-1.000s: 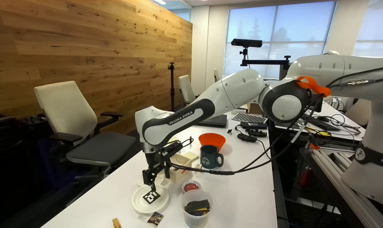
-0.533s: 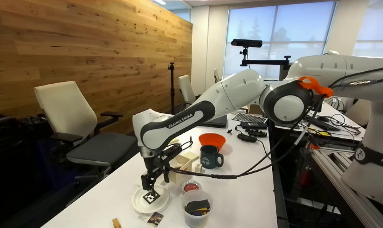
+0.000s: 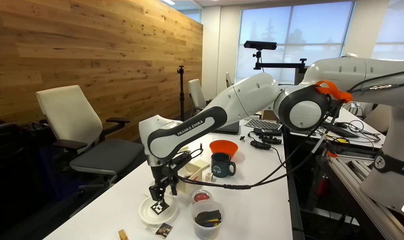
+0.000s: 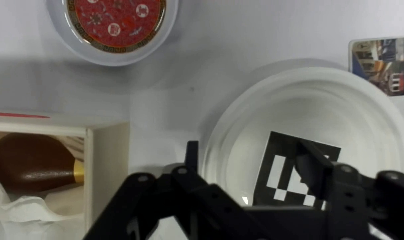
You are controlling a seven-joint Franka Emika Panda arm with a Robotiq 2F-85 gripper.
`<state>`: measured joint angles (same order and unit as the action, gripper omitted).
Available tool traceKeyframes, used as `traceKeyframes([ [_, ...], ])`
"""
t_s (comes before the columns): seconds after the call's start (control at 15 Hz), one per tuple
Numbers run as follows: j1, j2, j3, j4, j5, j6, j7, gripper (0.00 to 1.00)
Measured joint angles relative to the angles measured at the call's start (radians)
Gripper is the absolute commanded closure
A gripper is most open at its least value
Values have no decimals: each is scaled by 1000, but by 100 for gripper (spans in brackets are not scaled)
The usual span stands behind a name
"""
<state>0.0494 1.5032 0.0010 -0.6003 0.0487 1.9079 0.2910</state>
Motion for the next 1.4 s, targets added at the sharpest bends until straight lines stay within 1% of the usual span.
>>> traceKeyframes([
  [0.13,0,0,0,0,0,0,-3,69],
  [0.33,0,0,0,0,0,0,-7,91],
  [0.4,0,0,0,0,0,0,-9,96],
  [0.47,0,0,0,0,0,0,-10,99],
  [0.6,1,-1,-1,0,-1,0,-10,100],
  [0.93,6,-5,-9,1,-2,0,-10,99],
  [1.2,17,-6,-28,12,-9,1,-10,99],
  [1.4,33,-11,-48,42,-15,7,-5,99],
])
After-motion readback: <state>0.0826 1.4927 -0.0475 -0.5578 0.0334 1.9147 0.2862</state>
